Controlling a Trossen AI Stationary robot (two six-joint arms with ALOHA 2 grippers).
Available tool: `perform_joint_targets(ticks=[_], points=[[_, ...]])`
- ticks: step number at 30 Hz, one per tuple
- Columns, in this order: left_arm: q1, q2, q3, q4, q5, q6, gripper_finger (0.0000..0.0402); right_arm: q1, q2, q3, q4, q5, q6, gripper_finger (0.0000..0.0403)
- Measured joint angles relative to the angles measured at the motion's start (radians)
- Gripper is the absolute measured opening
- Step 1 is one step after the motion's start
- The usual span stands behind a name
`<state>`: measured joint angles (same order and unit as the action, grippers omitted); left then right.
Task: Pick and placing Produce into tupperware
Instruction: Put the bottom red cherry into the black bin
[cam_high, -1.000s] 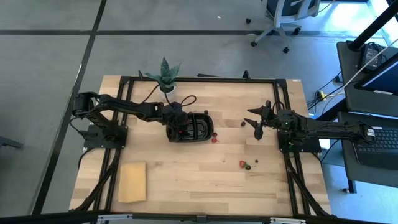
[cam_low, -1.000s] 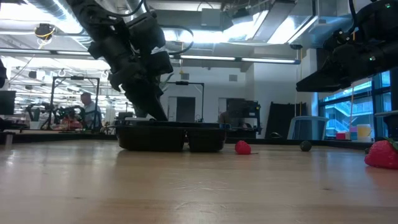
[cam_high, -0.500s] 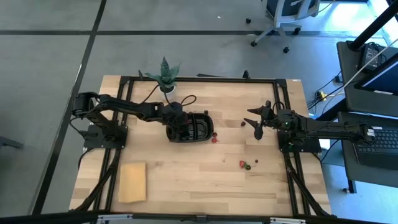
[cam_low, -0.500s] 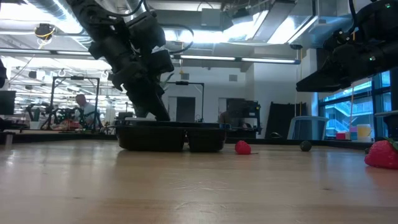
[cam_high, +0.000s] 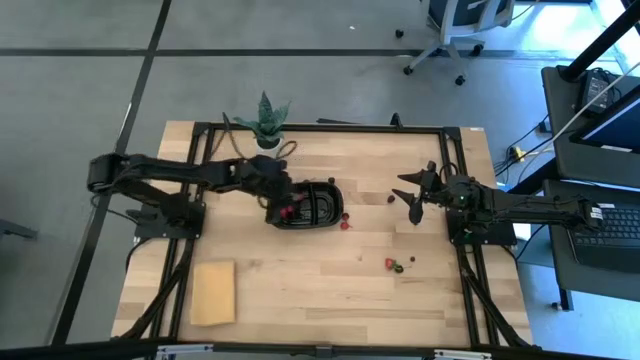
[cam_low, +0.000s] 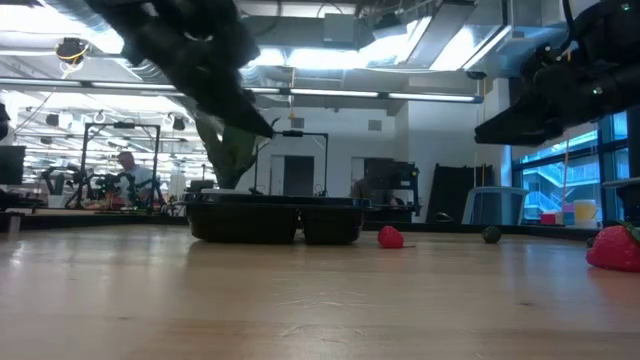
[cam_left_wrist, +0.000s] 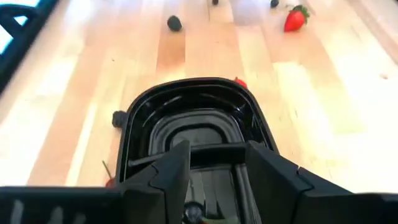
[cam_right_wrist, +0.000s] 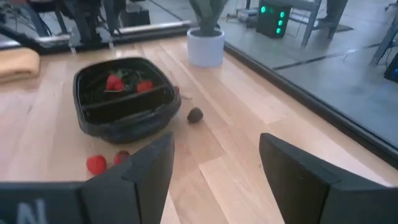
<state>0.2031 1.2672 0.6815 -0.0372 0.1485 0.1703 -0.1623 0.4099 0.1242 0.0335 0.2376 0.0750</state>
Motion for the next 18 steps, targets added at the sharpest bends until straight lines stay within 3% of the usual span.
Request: perform_joint_targets(ticks=[6, 9, 13, 18], points=[[0.0, -0.159, -0.227, 0.329, 0.0, -0.003, 0.0147, 0.0, 0.003, 0.0, 0.138, -0.142, -0.021, 0.0238], [0.0, -0.215, -0.328, 0.476, 0.0, -0.005, 0.0147, 0.0, 0.01, 0.0, 0.206, -0.161, -0.055, 0.0238], [0.0, -0.275, -0.422, 0.555, -0.001, -0.038, 0.0147, 0.003, 0.045, 0.0, 0.3, -0.168, -0.053, 0.0238], [0.0, -0.31, -0.493, 0.596, -0.01, -0.059, 0.0147, 0.003, 0.132, 0.012, 0.423, -0.282, -0.113, 0.0238]])
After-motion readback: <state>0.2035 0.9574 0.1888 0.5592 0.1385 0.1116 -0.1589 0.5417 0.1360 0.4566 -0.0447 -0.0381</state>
